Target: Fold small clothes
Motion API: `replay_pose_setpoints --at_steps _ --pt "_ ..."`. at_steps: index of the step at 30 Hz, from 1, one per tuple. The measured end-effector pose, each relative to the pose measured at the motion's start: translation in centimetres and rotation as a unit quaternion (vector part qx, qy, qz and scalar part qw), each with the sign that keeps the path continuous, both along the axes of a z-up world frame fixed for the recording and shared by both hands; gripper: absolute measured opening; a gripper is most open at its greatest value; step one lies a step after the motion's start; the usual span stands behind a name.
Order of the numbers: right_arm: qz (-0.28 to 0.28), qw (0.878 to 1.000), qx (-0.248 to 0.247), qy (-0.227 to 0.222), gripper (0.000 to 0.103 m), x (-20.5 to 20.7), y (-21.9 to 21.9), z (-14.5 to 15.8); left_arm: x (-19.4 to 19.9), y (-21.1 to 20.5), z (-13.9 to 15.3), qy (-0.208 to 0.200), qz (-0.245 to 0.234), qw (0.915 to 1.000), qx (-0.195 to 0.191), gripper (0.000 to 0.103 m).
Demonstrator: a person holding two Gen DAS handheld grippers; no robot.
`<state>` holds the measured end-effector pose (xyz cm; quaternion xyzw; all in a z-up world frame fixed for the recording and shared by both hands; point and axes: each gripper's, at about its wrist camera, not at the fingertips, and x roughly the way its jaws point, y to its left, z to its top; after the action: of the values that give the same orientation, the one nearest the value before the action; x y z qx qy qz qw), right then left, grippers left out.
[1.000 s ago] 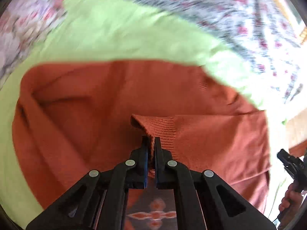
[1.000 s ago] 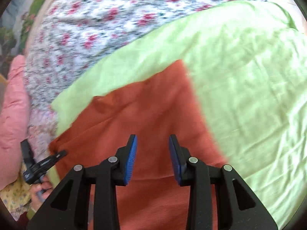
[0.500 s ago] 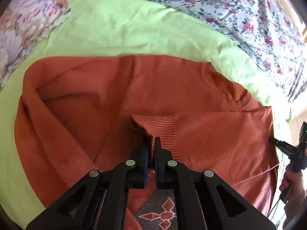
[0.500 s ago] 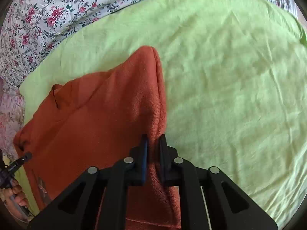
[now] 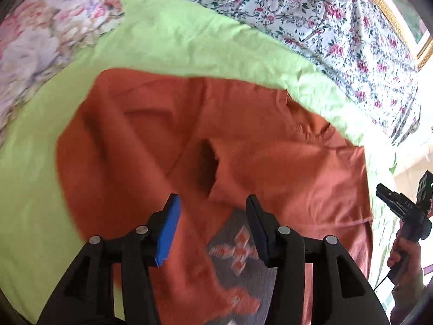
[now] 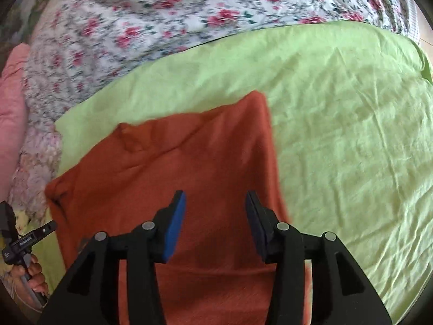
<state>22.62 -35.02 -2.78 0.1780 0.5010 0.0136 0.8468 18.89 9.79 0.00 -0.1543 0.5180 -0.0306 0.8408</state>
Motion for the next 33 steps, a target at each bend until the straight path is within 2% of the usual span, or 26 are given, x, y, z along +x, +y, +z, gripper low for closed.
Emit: replay_pose_setpoints --at_steps 5,7,11,14,16,17,18,20,21,23,25,28,31,33 --pt "0.040 0.999 0.033 0.016 0.047 -2.4 5.2 -0.8 -4.3 0.0 -1.4 0.048 -0.001 0.9982 0.037 0.080" --pt "0.056 0.997 0.038 0.024 0.047 -3.4 6.9 -1.2 -5.1 -0.7 -2.4 0.061 -0.014 0.9969 0.049 0.080" --pt "0.076 0.995 0.053 0.036 0.047 -4.2 9.0 -1.6 -6.2 -2.9 -4.9 0.094 -0.043 0.9891 0.105 0.080" --pt "0.087 0.994 0.052 0.033 0.047 -4.5 10.0 -1.2 -6.6 -3.4 -6.5 0.108 -0.049 0.9855 0.121 0.080" --pt "0.090 0.994 0.053 0.031 0.047 -4.5 10.3 -1.0 -6.8 -3.4 -6.8 0.105 -0.051 0.9853 0.125 0.073" --pt "0.090 0.994 0.051 0.029 0.047 -4.5 10.4 -0.9 -6.9 -3.3 -6.7 0.100 -0.051 0.9854 0.128 0.059" --pt "0.089 0.994 0.048 0.028 0.047 -4.6 10.5 -0.8 -6.9 -3.2 -6.4 0.094 -0.051 0.9857 0.130 0.037" --pt "0.088 0.995 0.047 0.028 0.047 -4.6 10.4 -0.7 -6.8 -2.7 -5.8 0.090 -0.051 0.9872 0.121 0.018" --pt "0.087 0.995 0.046 0.028 0.047 -4.6 10.3 -0.8 -6.9 -2.2 -5.4 0.087 -0.050 0.9884 0.114 0.012" --pt "0.083 0.995 0.043 0.030 0.047 -4.7 10.0 -0.9 -7.2 -1.6 -4.4 0.075 -0.046 0.9907 0.104 0.006" --pt "0.080 0.995 0.042 0.032 0.047 -4.8 9.8 -1.1 -7.7 -1.0 -2.8 0.056 -0.041 0.9930 0.096 0.005" --pt "0.076 0.996 0.045 0.034 0.047 -4.8 9.6 -1.3 -8.2 -0.6 0.6 0.019 -0.038 0.9974 0.058 0.005" --pt "0.073 0.996 0.047 0.032 0.047 -4.9 9.2 -1.3 -7.8 -1.7 4.8 -0.032 -0.052 0.9980 0.016 0.005" --pt "0.068 0.996 0.052 0.032 0.047 -4.9 8.8 -1.4 -5.6 -4.6 7.3 -0.061 -0.064 0.9961 -0.004 0.005"
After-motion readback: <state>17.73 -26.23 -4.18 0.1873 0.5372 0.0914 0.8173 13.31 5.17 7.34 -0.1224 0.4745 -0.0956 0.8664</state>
